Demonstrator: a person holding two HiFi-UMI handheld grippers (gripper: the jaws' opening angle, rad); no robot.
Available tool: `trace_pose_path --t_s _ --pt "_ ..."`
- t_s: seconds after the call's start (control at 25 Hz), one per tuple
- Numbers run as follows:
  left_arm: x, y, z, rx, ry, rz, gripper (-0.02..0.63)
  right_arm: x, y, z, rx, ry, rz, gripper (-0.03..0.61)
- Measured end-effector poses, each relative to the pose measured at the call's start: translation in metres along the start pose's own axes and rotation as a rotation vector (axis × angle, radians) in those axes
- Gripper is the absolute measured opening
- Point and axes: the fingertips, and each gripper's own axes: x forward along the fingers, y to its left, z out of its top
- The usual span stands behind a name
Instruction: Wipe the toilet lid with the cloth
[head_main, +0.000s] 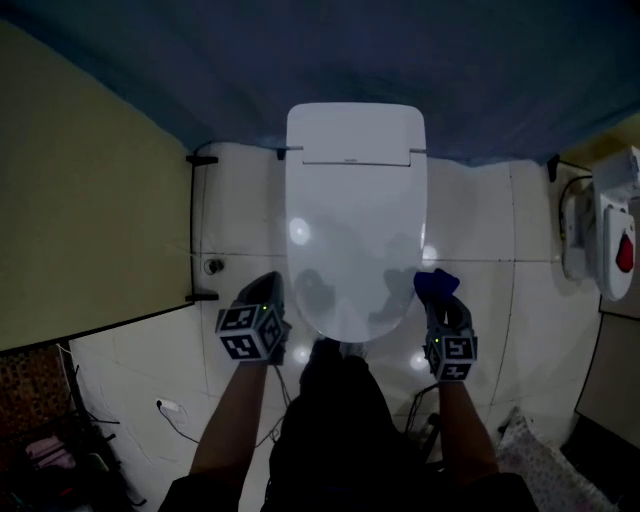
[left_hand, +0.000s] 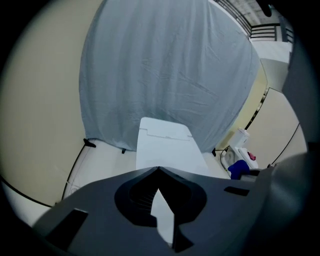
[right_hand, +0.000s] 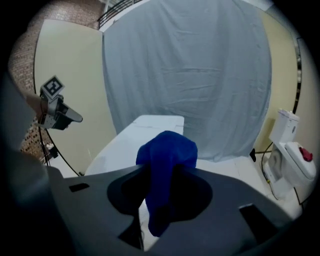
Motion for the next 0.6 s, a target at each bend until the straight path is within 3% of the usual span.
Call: trace_pose_path --t_s 0.32,0.6 --pt "-0.112 -0.019 0.138 -0.010 -0.262 -0.063 -0.011 -0.090 -0.002 0.177 0.112 -0.330 -0.023 0.101" --pt "-0.211 -0.046 0.242 0.061 -0.504 -0.139 -0.011 -0.170 0.057 0.302 0.096 -0.592 0.092 0.101"
